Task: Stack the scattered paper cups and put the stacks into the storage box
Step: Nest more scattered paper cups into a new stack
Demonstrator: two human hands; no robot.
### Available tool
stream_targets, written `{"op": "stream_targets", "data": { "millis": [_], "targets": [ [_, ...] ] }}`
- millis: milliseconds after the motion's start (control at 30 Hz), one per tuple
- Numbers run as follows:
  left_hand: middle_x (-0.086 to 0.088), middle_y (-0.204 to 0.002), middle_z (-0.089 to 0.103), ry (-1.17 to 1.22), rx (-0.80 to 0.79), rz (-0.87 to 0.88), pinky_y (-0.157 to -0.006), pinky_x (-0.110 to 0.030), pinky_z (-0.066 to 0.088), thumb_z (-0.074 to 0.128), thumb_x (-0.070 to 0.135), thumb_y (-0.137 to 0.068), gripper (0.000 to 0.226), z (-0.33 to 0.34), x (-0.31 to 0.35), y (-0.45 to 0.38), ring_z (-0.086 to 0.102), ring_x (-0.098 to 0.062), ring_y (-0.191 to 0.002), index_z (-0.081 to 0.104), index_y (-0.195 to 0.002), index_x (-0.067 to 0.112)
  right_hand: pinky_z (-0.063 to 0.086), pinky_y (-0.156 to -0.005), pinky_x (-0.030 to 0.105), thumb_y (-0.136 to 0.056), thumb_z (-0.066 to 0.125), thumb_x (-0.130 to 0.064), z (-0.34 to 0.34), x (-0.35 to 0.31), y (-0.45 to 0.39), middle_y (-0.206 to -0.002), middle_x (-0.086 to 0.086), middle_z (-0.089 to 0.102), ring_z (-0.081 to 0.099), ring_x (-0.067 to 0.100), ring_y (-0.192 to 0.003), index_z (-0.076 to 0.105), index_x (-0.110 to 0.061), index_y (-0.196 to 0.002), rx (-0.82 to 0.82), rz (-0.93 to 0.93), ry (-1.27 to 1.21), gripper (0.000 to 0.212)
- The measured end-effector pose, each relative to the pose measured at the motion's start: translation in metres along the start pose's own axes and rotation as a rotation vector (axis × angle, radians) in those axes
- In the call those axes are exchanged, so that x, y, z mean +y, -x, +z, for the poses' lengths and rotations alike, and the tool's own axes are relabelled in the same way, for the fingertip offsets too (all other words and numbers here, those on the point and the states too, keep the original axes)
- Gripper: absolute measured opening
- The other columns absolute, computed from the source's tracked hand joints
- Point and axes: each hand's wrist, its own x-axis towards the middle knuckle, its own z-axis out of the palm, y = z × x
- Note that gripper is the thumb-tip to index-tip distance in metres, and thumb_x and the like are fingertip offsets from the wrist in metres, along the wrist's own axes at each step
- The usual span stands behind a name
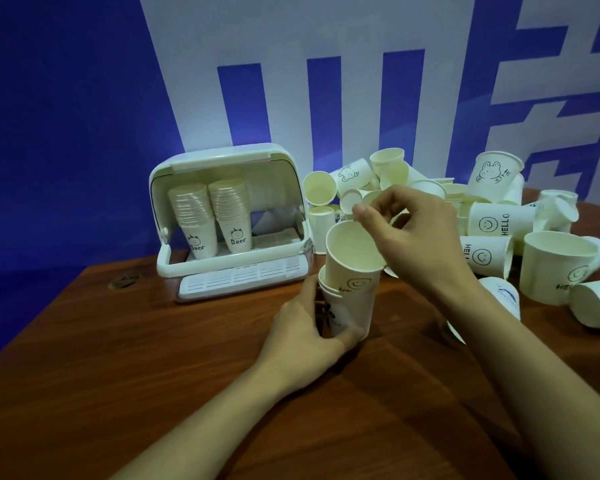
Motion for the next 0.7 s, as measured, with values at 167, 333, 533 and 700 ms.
{"op": "stream_targets", "data": {
  "millis": [167, 333, 533, 700],
  "targets": [
    [0.017, -0.120, 0.071, -0.022, -0.019, 0.018, -0.088, -0.031, 0.060, 0.087, 0.053, -0.075, 0.080, 0.000, 0.001, 0.000, 0.068, -0.001, -0.102, 0.046, -0.142, 0.035, 0.045, -0.062, 0.030, -0.086, 0.061, -0.048, -0.006, -0.006, 0.001, -0.079, 0.008, 0.072, 0.063, 0.015, -0.065, 0.078, -0.017, -0.081, -0.228, 0.137, -0.337, 0.036],
    [0.020, -0.119, 0.069, -0.007, 0.010, 0.041, -0.081, -0.014, 0.051, 0.088, 0.045, -0.079, 0.070, -0.001, 0.003, 0.001, 0.063, 0.007, -0.104, 0.048, -0.136, 0.041, 0.044, -0.065, 0.016, -0.078, 0.081, -0.043, -0.017, 0.001, -0.001, -0.074, -0.015, 0.065, 0.061, 0.004, -0.073, 0.077, -0.023, -0.089, -0.523, -0.036, 0.298, 0.023],
    [0.022, -0.127, 0.066, -0.011, 0.000, 0.054, -0.089, -0.022, 0.054, 0.087, 0.049, -0.080, 0.070, -0.002, 0.002, 0.002, 0.062, 0.005, -0.112, 0.046, -0.136, 0.046, 0.050, -0.073, 0.022, -0.073, 0.074, -0.068, -0.035, -0.007, -0.006, -0.091, -0.013, 0.069, 0.063, 0.000, -0.084, 0.068, -0.029, -0.110, -0.582, 0.054, 0.375, 0.054],
    [0.026, -0.128, 0.061, -0.038, -0.007, 0.066, -0.091, -0.021, 0.054, 0.083, 0.053, -0.082, 0.068, -0.002, 0.004, 0.002, 0.058, 0.009, -0.112, 0.036, -0.130, 0.053, 0.047, -0.085, 0.037, -0.075, 0.064, -0.077, -0.088, -0.016, -0.013, -0.111, -0.001, 0.063, 0.055, 0.018, -0.097, 0.057, -0.023, -0.128, -0.521, 0.312, 0.744, 0.076]
  ]
}}
